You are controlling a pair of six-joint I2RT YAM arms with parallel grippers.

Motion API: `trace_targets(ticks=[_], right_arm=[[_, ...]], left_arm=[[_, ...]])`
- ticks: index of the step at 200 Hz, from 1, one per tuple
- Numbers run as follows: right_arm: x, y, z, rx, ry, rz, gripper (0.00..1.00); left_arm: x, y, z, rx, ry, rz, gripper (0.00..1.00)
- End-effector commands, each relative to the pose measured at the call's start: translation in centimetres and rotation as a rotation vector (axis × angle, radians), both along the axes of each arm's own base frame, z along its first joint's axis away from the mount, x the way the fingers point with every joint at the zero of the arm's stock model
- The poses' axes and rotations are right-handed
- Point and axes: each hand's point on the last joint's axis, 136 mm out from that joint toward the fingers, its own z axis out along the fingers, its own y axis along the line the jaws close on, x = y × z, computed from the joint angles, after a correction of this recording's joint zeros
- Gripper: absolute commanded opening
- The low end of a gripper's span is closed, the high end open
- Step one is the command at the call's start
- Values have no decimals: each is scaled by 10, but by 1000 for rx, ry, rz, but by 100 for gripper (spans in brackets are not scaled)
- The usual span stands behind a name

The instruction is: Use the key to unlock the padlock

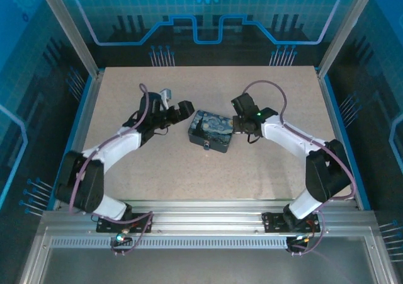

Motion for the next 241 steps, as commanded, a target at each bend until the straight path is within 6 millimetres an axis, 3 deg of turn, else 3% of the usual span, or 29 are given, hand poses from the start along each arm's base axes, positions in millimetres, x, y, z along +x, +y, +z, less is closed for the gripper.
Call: trace_targets(ticks=[1, 41, 87, 154, 197, 241], right_arm=[[10, 0, 20, -9, -30, 9, 0], [23, 13, 25, 1, -33, 15, 0], [24, 31, 28, -4, -11, 9, 0], [34, 40, 24, -37, 5, 24, 0], [54, 49, 10, -39, 24, 46, 0], [72, 54, -12, -80, 56, 66, 0]], left_arm=[[-35, -6, -19, -29, 36, -53, 97], [-83, -32, -42, 15, 44, -170, 97], [-99, -48, -60, 9, 12, -216, 97], [-89, -61, -81, -6, -118, -236, 98], [-78, -72, -88, -13, -148, -256, 95], [-81, -80, -98, 31, -171, -306, 94]])
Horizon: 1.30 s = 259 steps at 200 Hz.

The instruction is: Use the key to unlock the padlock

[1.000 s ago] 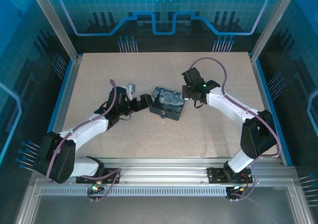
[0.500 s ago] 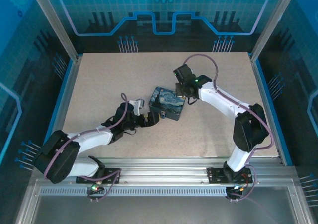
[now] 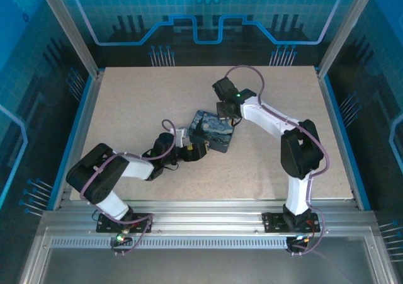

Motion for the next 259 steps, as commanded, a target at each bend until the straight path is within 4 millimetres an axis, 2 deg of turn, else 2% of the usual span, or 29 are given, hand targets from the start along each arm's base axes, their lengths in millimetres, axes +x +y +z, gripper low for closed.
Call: trace_targets(ticks=[1, 50, 80, 118, 162, 218, 259], right_arm=[[11, 1, -6, -25, 11, 18, 0], [23, 6, -26, -34, 40, 18, 0], [26, 13, -33, -26, 55, 31, 0], [21, 19, -48, -25, 89, 51, 0], [13, 30, -63, -12, 125, 78, 0], [6, 35, -73, 11, 142, 85, 0], [5, 36, -74, 19, 143, 86, 0]], left_arm=[[6, -13, 14, 3, -102, -50, 94], [4, -22, 3, 25, -116, -87, 94], [8, -26, 4, 30, -144, -96, 94], [11, -43, 6, 38, -183, -136, 94], [8, -58, 4, 22, -211, -179, 87], [9, -60, 4, -2, -234, -178, 77], [16, -57, -8, 7, -214, -138, 84]])
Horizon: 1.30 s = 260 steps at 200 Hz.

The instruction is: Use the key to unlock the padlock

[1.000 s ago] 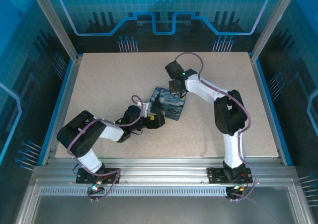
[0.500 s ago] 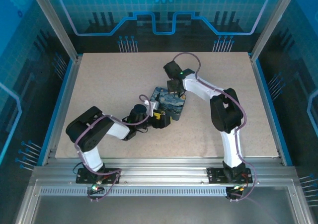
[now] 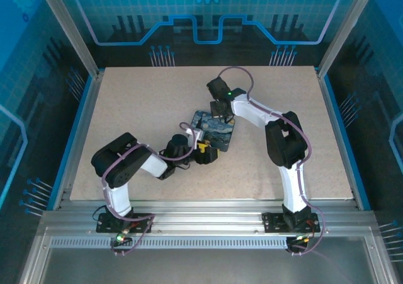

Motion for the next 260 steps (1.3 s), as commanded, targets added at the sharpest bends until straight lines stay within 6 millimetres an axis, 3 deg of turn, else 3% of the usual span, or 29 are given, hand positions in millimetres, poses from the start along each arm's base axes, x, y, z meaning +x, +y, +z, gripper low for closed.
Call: trace_targets(ticks=[1, 34, 92, 131, 260], right_arm=[[-28, 10, -35, -6, 123, 48, 0], [-28, 11, -36, -5, 125, 49, 0], [-27, 10, -34, -5, 117, 45, 0], [-27, 10, -29, -1, 109, 42, 0], [-25, 10, -14, 15, 78, 41, 0]], left_arm=[[7, -5, 2, -14, -37, 8, 84], [7, -11, 0, -32, -24, -15, 84], [-6, -10, 13, -116, -66, -53, 62], [-9, -10, 21, -164, -67, -60, 58], [-9, -24, 1, -199, 46, -85, 73]])
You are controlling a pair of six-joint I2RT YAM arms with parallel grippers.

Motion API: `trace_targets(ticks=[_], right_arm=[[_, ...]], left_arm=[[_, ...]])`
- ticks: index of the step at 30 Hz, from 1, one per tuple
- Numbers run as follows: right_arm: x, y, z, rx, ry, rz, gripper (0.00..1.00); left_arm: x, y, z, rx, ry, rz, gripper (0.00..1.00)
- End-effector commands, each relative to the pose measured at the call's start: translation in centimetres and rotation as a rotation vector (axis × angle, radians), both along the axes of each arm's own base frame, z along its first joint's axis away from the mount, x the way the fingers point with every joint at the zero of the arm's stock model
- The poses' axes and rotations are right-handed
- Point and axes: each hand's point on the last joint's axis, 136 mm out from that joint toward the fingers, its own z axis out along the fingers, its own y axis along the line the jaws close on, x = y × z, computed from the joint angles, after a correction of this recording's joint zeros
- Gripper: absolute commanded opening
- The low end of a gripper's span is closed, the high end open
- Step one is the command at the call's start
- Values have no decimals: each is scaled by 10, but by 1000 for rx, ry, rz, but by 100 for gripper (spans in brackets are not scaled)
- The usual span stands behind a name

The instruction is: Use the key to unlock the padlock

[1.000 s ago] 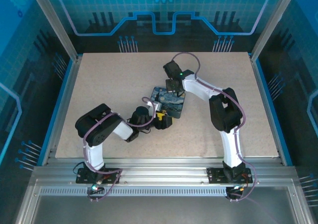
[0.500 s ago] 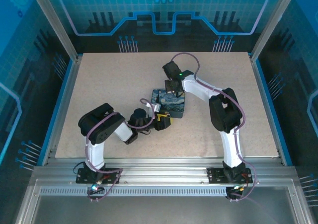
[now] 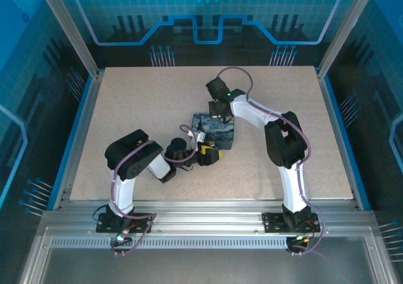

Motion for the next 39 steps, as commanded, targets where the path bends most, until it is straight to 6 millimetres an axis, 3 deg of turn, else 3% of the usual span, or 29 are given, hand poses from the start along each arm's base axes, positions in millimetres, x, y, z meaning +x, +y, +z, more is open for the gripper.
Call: trace_targets(ticks=[1, 8, 15, 20, 25, 28, 32, 39], right_arm=[[-26, 1, -13, -21, 85, 31, 0], [-22, -18, 12, 0, 42, -9, 0], [-20, -57, 40, 9, -7, -80, 0], [-32, -90, 43, -19, -11, -150, 0], [-59, -110, 27, -43, 18, -190, 0], [-72, -108, 16, -38, 35, -188, 0], [-82, -90, -1, -31, 68, -150, 0], [-74, -68, -15, 6, 91, -129, 0]], left_arm=[[4, -6, -3, -15, 9, -3, 73], [5, 5, -5, 0, 4, 52, 69], [2, 5, -1, -5, 4, 39, 65], [2, 4, 1, -8, 4, 33, 65], [3, 1, 5, -16, 1, 26, 66], [4, 0, 7, -18, 2, 23, 66], [5, -2, 7, -19, 0, 18, 68], [8, -5, 5, -27, -1, 16, 73]])
